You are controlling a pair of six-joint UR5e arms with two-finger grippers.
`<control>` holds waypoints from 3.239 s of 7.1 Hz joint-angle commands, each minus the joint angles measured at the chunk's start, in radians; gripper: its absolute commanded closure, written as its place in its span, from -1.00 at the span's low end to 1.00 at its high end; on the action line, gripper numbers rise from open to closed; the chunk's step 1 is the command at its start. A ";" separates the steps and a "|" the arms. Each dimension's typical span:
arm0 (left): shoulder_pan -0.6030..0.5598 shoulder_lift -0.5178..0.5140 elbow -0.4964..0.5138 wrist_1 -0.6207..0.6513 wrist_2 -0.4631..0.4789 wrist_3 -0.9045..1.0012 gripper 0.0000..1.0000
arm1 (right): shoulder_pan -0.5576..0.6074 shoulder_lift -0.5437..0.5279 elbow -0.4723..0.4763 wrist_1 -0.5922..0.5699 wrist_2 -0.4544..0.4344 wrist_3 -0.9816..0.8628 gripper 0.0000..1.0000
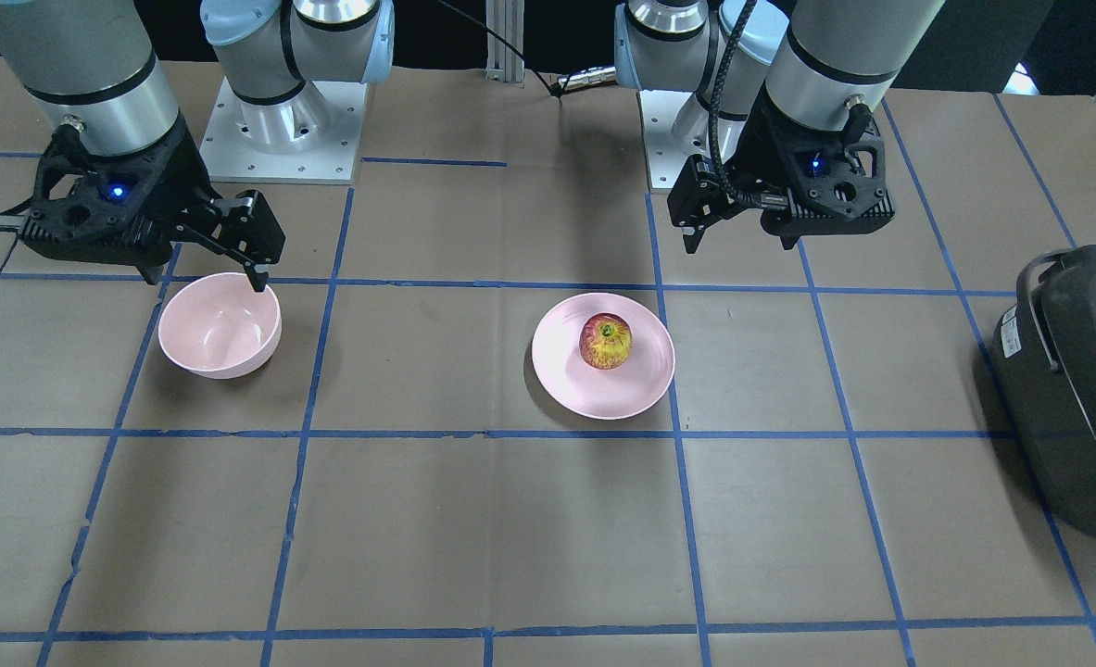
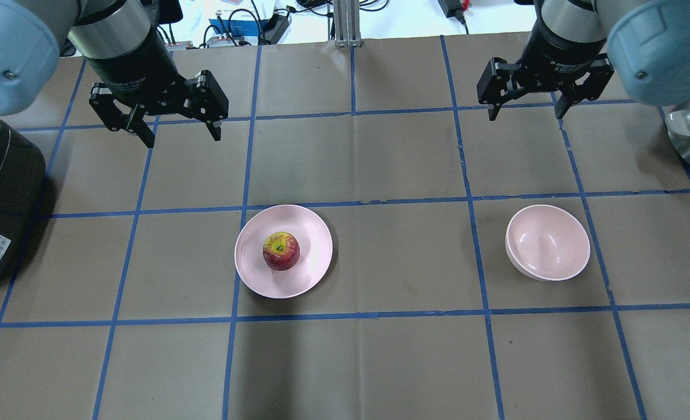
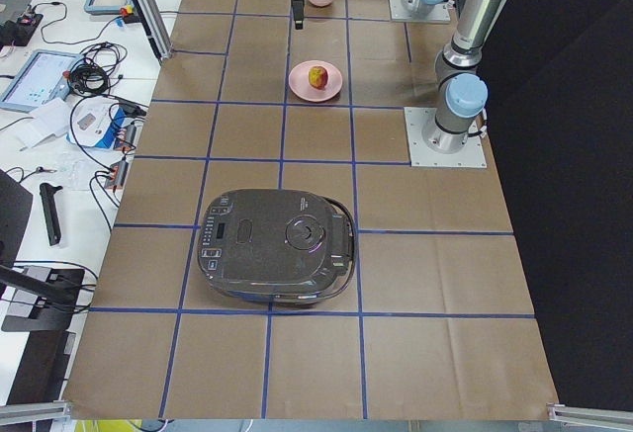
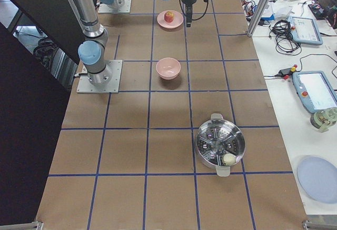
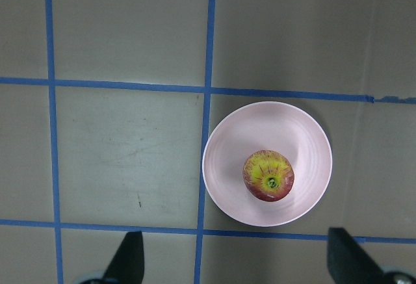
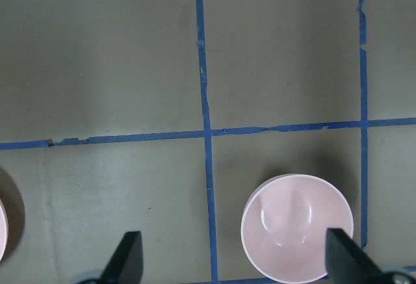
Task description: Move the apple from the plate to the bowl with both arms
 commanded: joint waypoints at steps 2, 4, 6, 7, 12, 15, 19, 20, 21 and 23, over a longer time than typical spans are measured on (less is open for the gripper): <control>0.001 0.003 -0.001 0.001 0.000 0.000 -1.00 | -0.010 -0.002 0.004 0.006 0.000 0.003 -1.00; 0.000 0.003 -0.001 0.001 -0.002 0.000 -1.00 | -0.009 0.000 0.007 -0.001 0.000 0.000 -1.00; 0.000 0.002 -0.005 0.001 -0.002 0.003 -1.00 | -0.051 0.002 0.083 -0.009 -0.016 -0.047 -1.00; 0.000 -0.003 -0.005 0.001 -0.002 0.003 -1.00 | -0.127 0.000 0.139 -0.012 -0.009 -0.092 -1.00; -0.002 -0.001 -0.011 0.001 -0.002 0.002 -1.00 | -0.330 0.040 0.435 -0.315 -0.007 -0.329 -0.99; -0.035 -0.029 -0.040 0.004 -0.034 -0.049 -1.00 | -0.395 0.071 0.558 -0.435 0.000 -0.387 -0.99; -0.149 -0.039 -0.359 0.323 -0.026 -0.219 -1.00 | -0.413 0.074 0.560 -0.396 -0.001 -0.396 0.89; -0.170 -0.047 -0.470 0.467 -0.026 -0.244 -1.00 | -0.414 0.074 0.560 -0.382 0.000 -0.396 0.91; -0.181 -0.073 -0.556 0.604 -0.022 -0.235 -1.00 | -0.414 0.072 0.556 -0.382 0.020 -0.399 0.92; -0.204 -0.136 -0.600 0.706 0.001 -0.230 -1.00 | -0.407 0.052 0.538 -0.364 0.060 -0.397 0.93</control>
